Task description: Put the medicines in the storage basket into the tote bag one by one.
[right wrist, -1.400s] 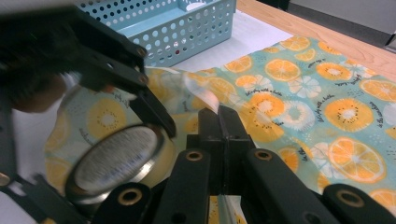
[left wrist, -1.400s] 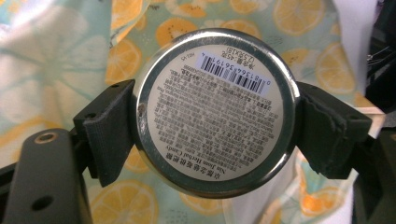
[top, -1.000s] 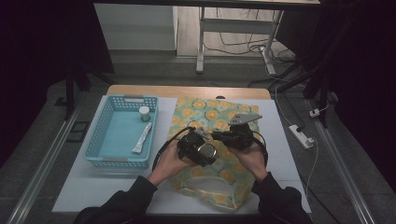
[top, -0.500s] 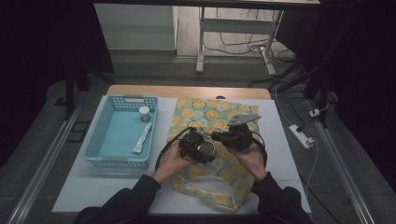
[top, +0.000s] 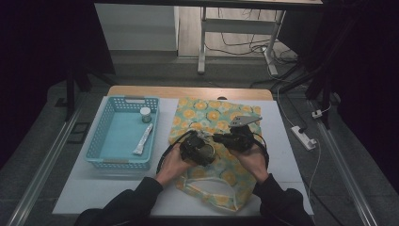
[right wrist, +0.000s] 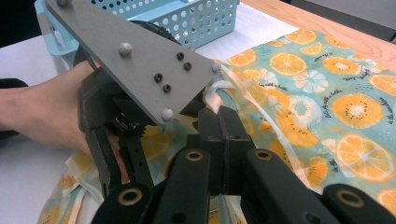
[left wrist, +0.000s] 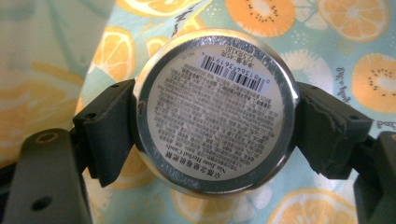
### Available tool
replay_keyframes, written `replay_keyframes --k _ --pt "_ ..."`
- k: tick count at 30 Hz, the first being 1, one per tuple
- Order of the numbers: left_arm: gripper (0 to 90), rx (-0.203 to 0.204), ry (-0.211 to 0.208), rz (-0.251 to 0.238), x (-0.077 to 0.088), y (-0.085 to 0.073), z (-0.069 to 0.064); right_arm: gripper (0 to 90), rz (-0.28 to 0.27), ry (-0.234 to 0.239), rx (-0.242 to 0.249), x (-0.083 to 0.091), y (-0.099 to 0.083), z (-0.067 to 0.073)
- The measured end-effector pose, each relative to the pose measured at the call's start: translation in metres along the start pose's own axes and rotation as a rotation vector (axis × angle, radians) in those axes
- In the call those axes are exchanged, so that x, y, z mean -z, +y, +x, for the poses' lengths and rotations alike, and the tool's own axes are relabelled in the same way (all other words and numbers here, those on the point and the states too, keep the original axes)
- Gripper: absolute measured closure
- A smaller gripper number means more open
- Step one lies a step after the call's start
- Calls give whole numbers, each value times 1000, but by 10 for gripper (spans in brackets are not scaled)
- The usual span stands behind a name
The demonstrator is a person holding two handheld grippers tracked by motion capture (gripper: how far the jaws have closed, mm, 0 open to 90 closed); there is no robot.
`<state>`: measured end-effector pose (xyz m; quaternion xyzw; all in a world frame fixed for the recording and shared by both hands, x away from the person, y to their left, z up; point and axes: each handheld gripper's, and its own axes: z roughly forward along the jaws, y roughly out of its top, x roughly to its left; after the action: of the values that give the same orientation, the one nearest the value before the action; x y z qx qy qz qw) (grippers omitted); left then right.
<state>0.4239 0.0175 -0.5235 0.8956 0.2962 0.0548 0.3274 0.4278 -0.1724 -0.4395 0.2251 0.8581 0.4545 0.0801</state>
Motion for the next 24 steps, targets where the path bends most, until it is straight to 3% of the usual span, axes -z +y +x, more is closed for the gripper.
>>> replay_keyframes --k 8,17,24 --pt "193 -2 5 1 -3 0 -1 895 1 1 -2 0 -1 -1" --pt "105 -2 -32 -21 15 5 -3 895 -13 -2 -8 3 -1 -3" --pt "30 34 -99 -33 28 5 -5 895 -11 -2 -9 3 -2 -3"
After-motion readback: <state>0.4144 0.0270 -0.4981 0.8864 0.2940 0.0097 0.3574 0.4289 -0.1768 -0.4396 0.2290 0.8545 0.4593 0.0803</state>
